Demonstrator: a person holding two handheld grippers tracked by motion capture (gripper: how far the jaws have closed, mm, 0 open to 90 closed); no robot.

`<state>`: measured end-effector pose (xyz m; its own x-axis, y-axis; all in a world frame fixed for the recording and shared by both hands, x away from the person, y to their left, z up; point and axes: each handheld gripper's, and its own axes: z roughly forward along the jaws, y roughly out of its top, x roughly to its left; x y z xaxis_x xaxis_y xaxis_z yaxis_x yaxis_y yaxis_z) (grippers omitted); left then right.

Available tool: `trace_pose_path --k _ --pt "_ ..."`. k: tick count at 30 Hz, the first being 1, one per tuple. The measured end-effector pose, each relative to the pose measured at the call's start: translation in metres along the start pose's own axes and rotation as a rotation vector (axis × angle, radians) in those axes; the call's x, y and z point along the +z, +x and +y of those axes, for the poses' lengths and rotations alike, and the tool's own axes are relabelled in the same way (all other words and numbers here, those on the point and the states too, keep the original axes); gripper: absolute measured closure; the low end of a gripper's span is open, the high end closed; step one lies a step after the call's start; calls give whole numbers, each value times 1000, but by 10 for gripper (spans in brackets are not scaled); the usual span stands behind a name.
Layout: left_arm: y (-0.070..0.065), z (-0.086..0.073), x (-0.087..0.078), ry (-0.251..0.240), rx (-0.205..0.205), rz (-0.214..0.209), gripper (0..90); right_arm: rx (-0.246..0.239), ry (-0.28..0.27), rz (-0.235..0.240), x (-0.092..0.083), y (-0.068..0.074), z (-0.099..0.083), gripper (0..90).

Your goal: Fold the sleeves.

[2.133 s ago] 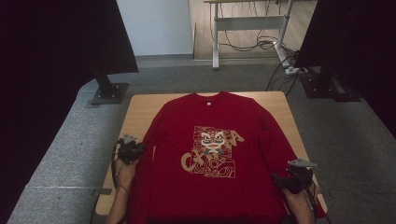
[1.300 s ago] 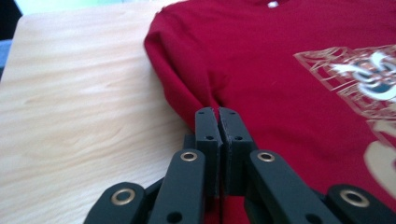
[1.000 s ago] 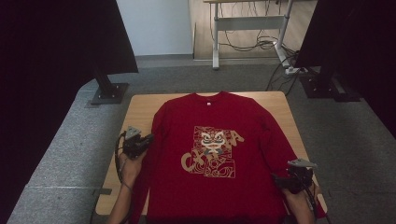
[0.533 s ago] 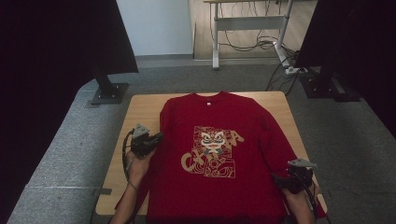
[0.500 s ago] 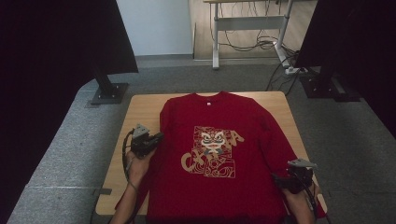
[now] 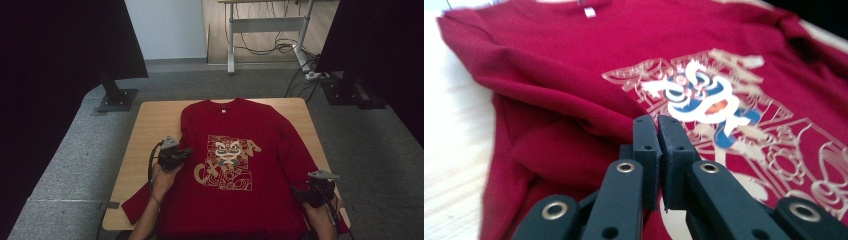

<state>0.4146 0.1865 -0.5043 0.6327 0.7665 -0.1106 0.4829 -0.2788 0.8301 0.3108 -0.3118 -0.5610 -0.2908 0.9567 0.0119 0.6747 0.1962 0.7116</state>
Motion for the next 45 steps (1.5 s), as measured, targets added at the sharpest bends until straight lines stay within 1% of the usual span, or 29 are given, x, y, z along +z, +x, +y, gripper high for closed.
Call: trace_pose_path --k 1,3,4,6,7,10,11,15,17,18,19,20,21,23,24,26,30,31,32,33,36,37,38,39,40,41,42,43,45 --pt "0 -5 7 24 -3 8 869 0 0 0 0 0 0 0" --pt "0 -5 7 24 -3 8 868 -2 0 1 0 0 0 0" --pt "0 -12 16 52 17 21 868 -2 0 1 0 0 0 0" --pt "0 -12 16 52 17 21 862 -1 0 1 0 0 0 0" --pt "0 -17 22 67 30 36 855 -2 0 1 0 0 0 0" --pt "0 -17 22 67 30 36 850 -2 0 1 0 0 0 0" --pt "0 -20 25 75 36 48 850 -2 0 1 0 0 0 0" --pt "2 -23 25 71 30 49 807 -2 0 2 0 0 0 0" --pt "2 -22 23 64 29 54 726 -2 0 2 0 0 0 0" --pt "2 -22 23 64 29 54 726 -3 0 2 0 0 0 0" --pt "6 -17 12 23 10 66 726 -3 0 2 0 0 0 0" --pt "6 -17 12 23 10 66 623 -3 0 2 0 0 0 0" --pt "9 -14 3 10 7 71 623 -3 0 2 0 0 0 0" --pt "12 -11 -6 2 12 77 569 -3 0 3 0 0 0 0" --pt "12 -11 -6 2 12 77 547 -3 0 3 0 0 0 0" --pt "15 -9 -20 -9 17 95 515 -4 0 2 0 0 0 0" --pt "17 -9 -25 -7 21 101 475 -4 0 2 0 0 0 0" --pt "20 -11 -31 5 29 117 475 -4 0 2 0 0 0 0" --pt "21 -12 -33 8 31 120 429 -4 0 2 0 0 0 0" --pt "22 -13 -34 11 33 123 420 -4 0 2 0 0 0 0" --pt "22 -13 -34 11 33 123 407 -4 0 2 0 0 0 0" --pt "24 -18 -41 17 34 134 407 -4 0 2 0 0 0 0" --pt "24 -18 -41 17 34 134 360 -4 0 2 0 0 0 0" --pt "24 -18 -41 17 34 134 360 -4 0 2 0 0 0 0" --pt "25 -22 -48 20 31 139 360 -4 0 2 0 0 0 0" --pt "25 -22 -48 20 31 139 322 -4 0 2 0 0 0 0" --pt "25 -22 -48 20 31 139 322 -4 0 2 0 0 0 0" --pt "25 -27 -54 21 28 142 322 -4 0 2 0 0 0 0" --pt "26 -29 -56 22 29 144 279 -4 0 2 0 0 0 0"
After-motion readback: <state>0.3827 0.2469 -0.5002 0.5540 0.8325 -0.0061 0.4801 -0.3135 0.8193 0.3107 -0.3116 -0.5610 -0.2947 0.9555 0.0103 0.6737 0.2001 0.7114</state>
